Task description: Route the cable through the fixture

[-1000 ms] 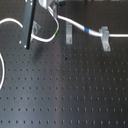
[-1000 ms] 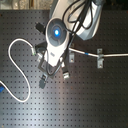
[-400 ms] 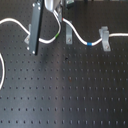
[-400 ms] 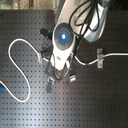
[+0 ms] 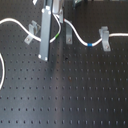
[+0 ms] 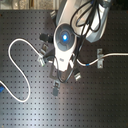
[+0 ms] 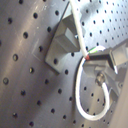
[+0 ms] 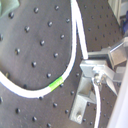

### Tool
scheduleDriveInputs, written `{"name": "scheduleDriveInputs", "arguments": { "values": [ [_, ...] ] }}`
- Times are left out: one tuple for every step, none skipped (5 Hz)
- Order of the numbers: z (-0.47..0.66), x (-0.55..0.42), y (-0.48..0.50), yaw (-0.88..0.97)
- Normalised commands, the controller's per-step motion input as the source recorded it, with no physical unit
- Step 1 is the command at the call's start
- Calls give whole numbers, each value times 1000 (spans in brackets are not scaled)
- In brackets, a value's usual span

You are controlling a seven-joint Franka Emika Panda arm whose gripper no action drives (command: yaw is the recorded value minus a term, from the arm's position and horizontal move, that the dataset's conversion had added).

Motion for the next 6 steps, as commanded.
{"name": "scheduleDriveInputs", "arguments": {
  "values": [
    [-78, 27, 114, -720],
    [-86, 36, 64, -714],
    [-95, 139, -121, -700],
    [-128, 6, -101, -657],
    [-141, -4, -1, -749],
    [-22, -94, 165, -826]
  ]
}}
